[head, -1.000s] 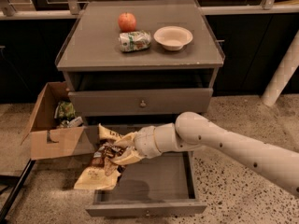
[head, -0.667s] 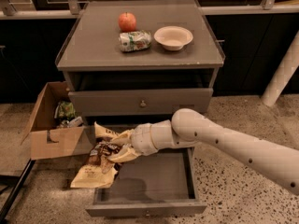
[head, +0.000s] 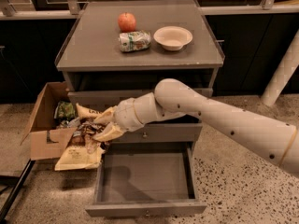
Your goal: Pick brown chip bag from bottom drawer and place on counter
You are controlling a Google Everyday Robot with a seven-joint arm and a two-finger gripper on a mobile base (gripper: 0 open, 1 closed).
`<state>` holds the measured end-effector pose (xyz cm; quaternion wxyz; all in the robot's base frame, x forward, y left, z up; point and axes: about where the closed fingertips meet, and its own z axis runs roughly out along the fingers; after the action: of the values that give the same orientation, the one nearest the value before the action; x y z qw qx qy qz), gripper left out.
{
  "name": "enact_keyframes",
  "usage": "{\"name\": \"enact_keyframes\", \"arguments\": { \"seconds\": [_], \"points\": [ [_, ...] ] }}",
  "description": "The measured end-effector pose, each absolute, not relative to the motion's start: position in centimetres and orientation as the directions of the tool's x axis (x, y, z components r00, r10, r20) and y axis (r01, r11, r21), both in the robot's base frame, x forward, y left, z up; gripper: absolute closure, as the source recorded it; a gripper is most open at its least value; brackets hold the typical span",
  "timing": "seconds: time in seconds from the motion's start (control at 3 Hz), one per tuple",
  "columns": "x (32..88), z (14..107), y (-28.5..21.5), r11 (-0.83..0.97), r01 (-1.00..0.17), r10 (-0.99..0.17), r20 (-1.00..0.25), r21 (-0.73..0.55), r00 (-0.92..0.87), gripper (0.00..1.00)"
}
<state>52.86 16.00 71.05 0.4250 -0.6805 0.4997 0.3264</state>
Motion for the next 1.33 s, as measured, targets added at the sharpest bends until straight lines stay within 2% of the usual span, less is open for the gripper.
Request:
{"name": "enact_keyframes", "arguments": {
  "seconds": [0.67, 1.33],
  "points": [
    [55.3, 80.0, 20.4, -0.227, -0.899, -0.416, -0.798, -0.373, 0.436, 1.0],
    [56.5, 88.0, 22.6, -0.271, -0.823, -0.439, -0.696, -0.499, 0.567, 1.0]
  ]
}}
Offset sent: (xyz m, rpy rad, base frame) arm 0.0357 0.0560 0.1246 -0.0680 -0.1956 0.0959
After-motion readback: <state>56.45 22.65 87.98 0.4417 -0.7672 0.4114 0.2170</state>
